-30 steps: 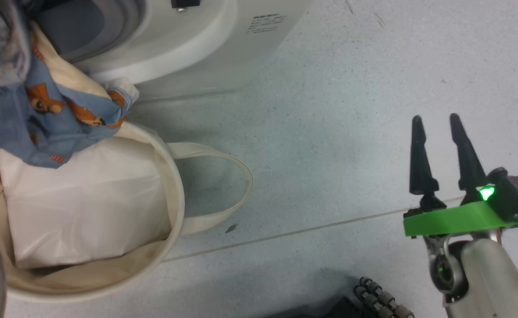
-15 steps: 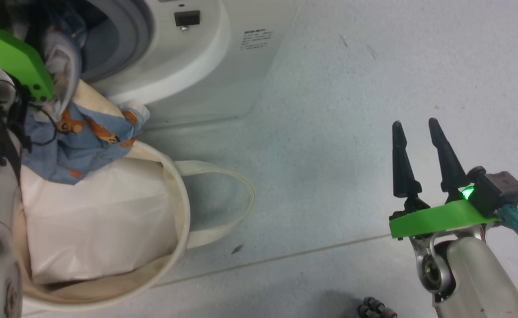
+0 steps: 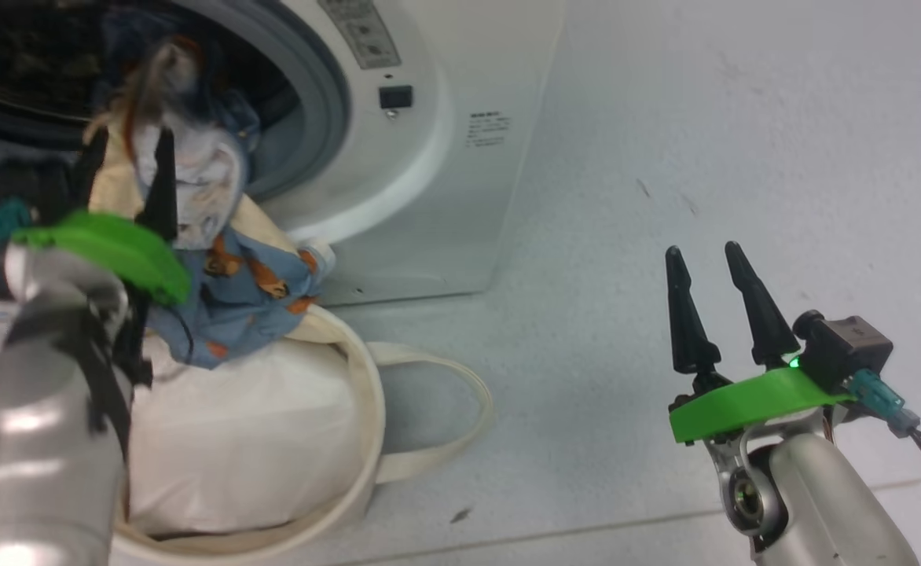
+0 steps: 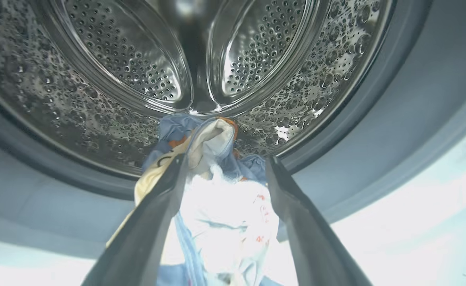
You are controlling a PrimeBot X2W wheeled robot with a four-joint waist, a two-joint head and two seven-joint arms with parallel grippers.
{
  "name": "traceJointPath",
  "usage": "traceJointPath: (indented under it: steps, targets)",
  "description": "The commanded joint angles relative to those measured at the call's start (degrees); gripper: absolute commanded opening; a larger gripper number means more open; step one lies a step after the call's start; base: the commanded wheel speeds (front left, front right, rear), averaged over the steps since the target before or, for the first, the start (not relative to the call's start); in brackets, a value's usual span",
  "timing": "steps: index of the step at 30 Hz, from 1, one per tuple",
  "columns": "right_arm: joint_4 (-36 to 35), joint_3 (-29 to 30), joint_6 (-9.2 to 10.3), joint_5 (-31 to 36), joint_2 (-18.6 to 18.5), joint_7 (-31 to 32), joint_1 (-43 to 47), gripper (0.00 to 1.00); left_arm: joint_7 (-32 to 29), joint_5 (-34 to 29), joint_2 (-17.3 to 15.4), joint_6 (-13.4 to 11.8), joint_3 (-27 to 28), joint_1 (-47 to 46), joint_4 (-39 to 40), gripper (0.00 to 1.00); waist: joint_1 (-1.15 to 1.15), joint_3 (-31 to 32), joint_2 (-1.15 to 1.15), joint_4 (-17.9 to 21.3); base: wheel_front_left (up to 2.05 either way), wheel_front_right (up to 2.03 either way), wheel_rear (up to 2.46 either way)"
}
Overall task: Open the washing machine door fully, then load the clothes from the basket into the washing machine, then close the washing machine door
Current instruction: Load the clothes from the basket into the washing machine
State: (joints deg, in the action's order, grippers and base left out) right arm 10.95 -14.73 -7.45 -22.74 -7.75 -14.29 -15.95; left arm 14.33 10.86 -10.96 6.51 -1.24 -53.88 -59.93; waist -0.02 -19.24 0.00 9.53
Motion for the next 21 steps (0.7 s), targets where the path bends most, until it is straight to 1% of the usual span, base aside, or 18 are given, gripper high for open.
traceJointPath:
  steps: [1,6,11,14,17,21]
  targets:
    - [-1.2,-1.3,-0.03,-0.3,-0.3,-0.7,-0.1,1.00,0.6,0.3,-2.0,0.1,1.4,2.0,3.1,1.00,0.02,2.9,0.00,-2.3,0.00,0.00,0.00]
    - [-0.5,-1.3,-0.03,-0.3,-1.4,-0.7,0.9,1.00,0.7,1.3,-0.6,0.7,2.9,13.4,14.2,1.00,0.02,7.6,0.00,-4.7,0.00,0.00,0.00]
    - [0.0,-1.2,-0.03,-0.3,-2.7,-0.7,2.7,1.00,0.7,1.7,-0.6,0.9,3.9,23.9,24.2,1.00,0.02,12.0,0.00,-6.5,0.00,0.00,0.00]
    - [0.0,-0.8,-0.03,-0.2,-3.0,-0.7,3.9,1.00,0.7,1.5,-1.0,0.9,3.1,29.2,28.6,1.00,0.02,13.8,0.00,-7.2,0.00,0.00,0.00]
    - [-0.5,-0.9,-0.03,0.0,-2.6,-0.7,4.8,1.00,0.7,1.8,-1.2,1.0,4.2,34.0,32.4,1.00,0.02,15.0,0.00,-7.2,0.00,0.00,0.00]
    - [-0.8,-1.0,-0.03,-0.2,-2.1,-0.7,6.5,1.00,0.7,2.5,-0.2,1.0,5.8,39.2,35.4,1.00,0.02,16.3,0.00,-7.1,0.00,0.00,0.00]
